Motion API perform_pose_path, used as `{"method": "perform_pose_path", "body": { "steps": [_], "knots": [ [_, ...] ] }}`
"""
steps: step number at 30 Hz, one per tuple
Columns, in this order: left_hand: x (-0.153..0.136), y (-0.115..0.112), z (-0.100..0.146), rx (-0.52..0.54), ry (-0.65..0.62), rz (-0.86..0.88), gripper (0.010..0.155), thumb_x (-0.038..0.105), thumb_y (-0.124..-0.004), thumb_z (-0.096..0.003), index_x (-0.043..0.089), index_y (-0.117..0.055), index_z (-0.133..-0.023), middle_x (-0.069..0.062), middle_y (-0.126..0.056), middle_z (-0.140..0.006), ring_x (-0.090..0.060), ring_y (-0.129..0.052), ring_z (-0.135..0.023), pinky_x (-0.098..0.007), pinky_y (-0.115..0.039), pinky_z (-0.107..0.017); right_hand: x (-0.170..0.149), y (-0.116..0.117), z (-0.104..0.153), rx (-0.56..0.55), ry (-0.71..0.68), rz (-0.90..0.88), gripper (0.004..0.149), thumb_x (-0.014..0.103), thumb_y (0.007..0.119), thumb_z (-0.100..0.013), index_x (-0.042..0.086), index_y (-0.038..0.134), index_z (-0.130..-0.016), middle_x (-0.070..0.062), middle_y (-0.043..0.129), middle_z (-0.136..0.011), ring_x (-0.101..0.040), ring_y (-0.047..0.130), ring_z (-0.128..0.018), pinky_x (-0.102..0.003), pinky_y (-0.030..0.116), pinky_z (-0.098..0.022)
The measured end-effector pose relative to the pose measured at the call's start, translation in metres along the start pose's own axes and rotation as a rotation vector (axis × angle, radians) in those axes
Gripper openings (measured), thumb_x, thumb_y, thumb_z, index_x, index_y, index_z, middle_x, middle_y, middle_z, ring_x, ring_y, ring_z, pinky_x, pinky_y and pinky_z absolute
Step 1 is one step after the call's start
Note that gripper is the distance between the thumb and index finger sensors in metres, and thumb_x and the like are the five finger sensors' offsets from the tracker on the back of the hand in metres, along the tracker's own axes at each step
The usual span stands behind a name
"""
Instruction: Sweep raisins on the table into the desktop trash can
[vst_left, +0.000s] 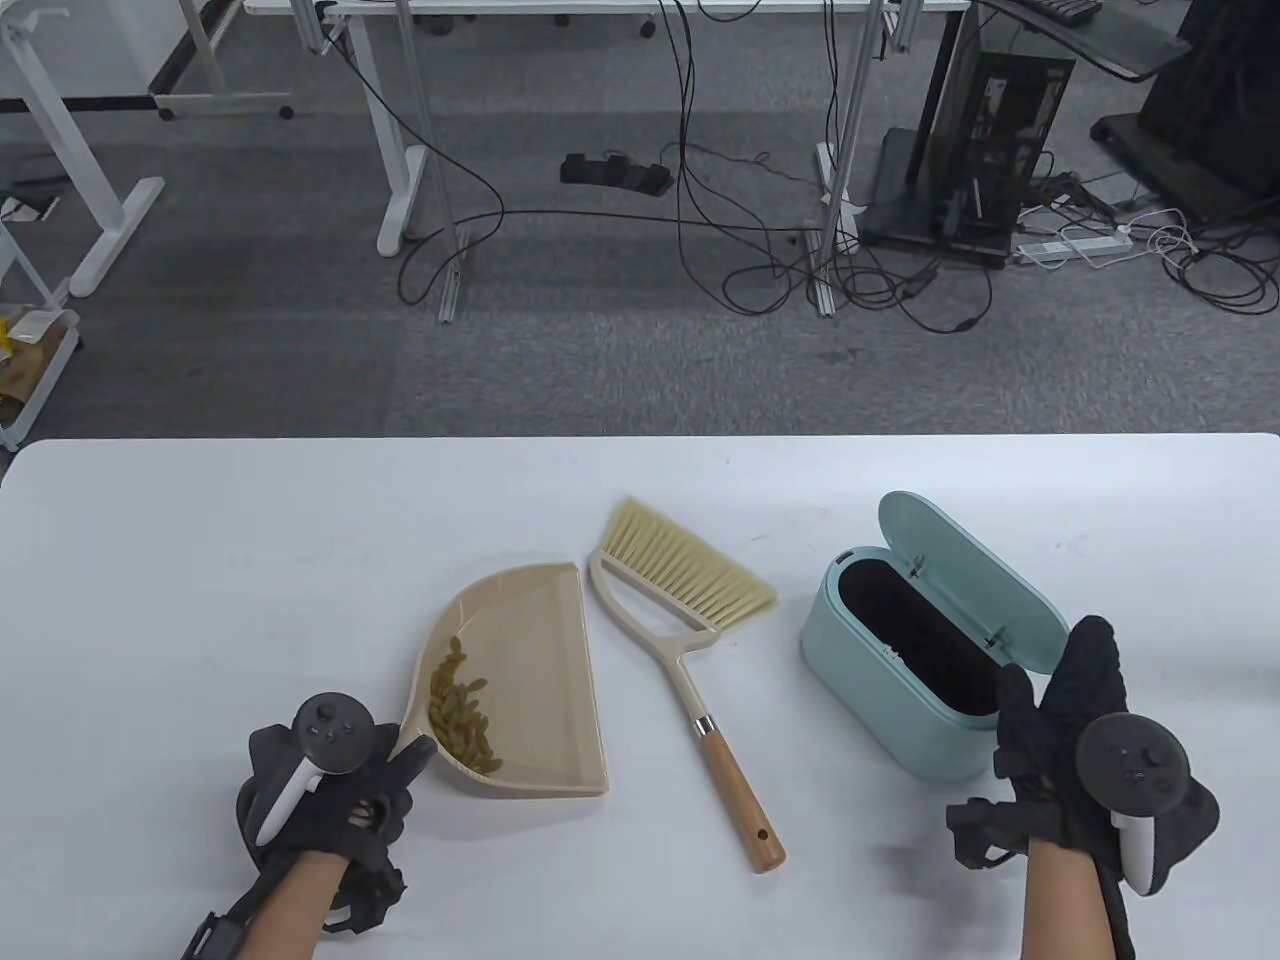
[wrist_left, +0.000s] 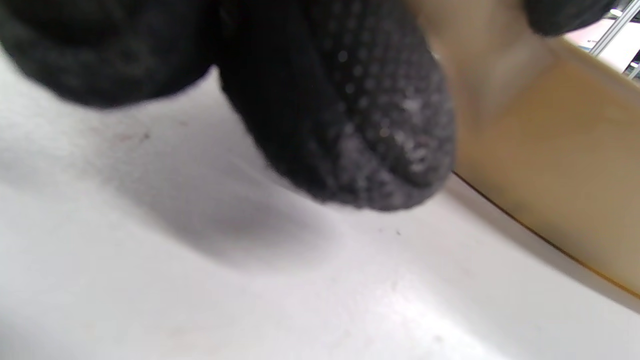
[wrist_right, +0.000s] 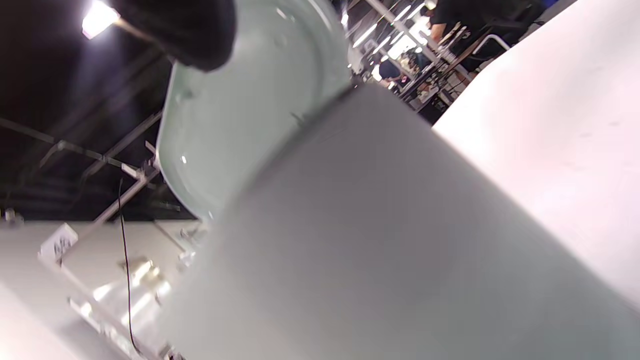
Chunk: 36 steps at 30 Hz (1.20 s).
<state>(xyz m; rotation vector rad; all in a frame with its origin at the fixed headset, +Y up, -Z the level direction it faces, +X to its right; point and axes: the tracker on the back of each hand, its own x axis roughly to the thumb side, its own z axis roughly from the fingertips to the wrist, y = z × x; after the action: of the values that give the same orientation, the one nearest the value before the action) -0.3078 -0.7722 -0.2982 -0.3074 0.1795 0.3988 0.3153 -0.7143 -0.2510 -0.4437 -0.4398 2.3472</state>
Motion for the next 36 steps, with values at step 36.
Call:
{"method": "perform_pose_path", "body": {
  "steps": [36],
  "knots": [
    [0.24,0.015,0.01,0.057,-0.419,0.567,0.07,0.046,-0.07,-0.0563,0.005,-0.043,-0.106,-0.009,-0.085,-0.082,-0.01,-0.102,-0.046,-0.036,-0.087,-0.037,-0.011,0.046,0.032,0.153,-0.038,0.088,0.082,0.047,0.066,-0.058,0.026,0.009,-0.113,-0.016,0.001,-0.116,-0.05,0.016,-0.107,-0.071,0.02,-0.071]
  ]
}}
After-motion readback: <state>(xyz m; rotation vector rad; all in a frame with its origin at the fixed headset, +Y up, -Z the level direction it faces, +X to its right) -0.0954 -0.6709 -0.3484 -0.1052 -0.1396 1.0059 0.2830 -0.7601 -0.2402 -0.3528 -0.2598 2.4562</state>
